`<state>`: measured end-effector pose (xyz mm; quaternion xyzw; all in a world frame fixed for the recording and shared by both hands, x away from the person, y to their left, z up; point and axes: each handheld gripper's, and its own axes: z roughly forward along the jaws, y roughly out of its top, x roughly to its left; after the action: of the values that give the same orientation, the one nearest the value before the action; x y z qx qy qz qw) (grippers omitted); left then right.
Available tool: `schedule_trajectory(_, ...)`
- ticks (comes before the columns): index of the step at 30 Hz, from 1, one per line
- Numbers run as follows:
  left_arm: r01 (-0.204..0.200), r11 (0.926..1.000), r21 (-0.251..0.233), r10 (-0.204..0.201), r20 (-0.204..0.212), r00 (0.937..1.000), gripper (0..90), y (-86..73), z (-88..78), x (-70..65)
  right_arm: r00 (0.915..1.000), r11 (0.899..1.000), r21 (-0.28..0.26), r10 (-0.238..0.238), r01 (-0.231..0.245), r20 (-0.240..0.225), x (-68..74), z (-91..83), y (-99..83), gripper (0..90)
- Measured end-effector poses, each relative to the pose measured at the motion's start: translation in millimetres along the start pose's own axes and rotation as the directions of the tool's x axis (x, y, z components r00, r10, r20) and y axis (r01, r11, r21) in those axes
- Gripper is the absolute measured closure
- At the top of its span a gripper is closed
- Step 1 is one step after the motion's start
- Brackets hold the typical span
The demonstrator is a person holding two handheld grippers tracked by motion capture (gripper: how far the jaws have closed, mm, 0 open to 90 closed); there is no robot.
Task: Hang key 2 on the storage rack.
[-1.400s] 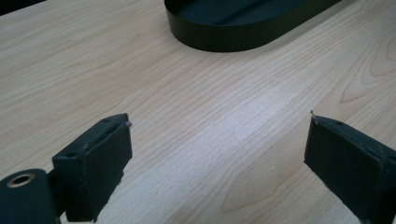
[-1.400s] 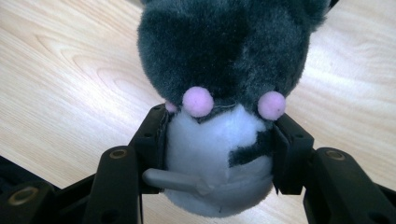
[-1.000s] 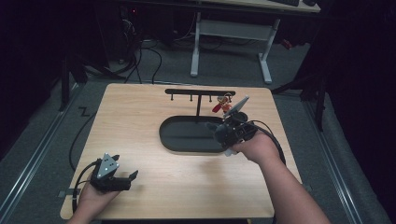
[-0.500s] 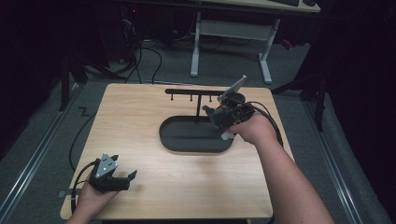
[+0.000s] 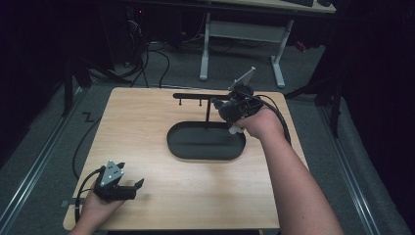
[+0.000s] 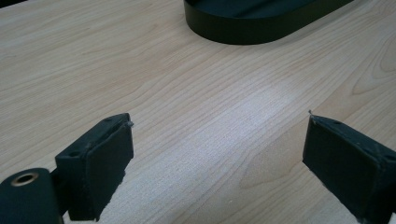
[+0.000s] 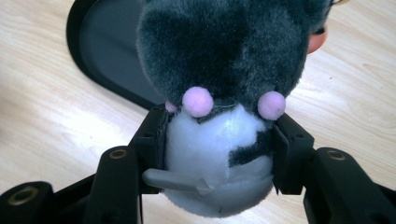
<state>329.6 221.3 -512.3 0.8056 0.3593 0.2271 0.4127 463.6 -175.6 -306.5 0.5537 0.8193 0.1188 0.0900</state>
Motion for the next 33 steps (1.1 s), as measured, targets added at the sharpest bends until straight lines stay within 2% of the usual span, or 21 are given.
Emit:
schedule_trajectory(3,-0.002,1.0,0.005,0.002,0.003,1.0,9.1,-0.2,0.4,0.3,0.9998,1.0,-0.014,0.004,-0.004,0.019,-1.9,0.9,2.0,48.1)
schedule_trajectory(6,-0.002,1.0,0.004,0.002,0.004,1.0,9.2,-0.2,0.3,0.3,0.9995,1.0,0.002,0.006,-0.006,0.03,-2.8,4.8,1.2,48.0)
schedule_trajectory(12,-0.008,1.0,0.005,0.008,0.008,0.9999,9.3,0.5,0.7,-0.4,0.9999,0.999,0.033,0.003,-0.003,0.01,-0.3,15.0,-7.9,48.0)
schedule_trajectory(18,-0.012,0.9999,0.004,0.012,0.009,0.9999,9.4,0.9,1.4,-2.5,1.0,0.998,0.06,-0.002,0.002,0.001,-1.8,37.0,-16.9,47.9)
schedule_trajectory(29,-0.017,0.9998,0.013,0.017,0.018,0.9997,9.7,0.6,3.9,-2.4,0.9996,0.999,0.042,0.016,-0.015,-0.023,-4.8,62.6,-15.2,46.2)
schedule_trajectory(33,-0.024,0.9996,0.015,0.023,0.018,0.9996,9.7,1.0,4.0,-3.0,0.9991,0.999,0.029,0.035,-0.035,-0.024,-5.6,66.8,-13.0,39.0)
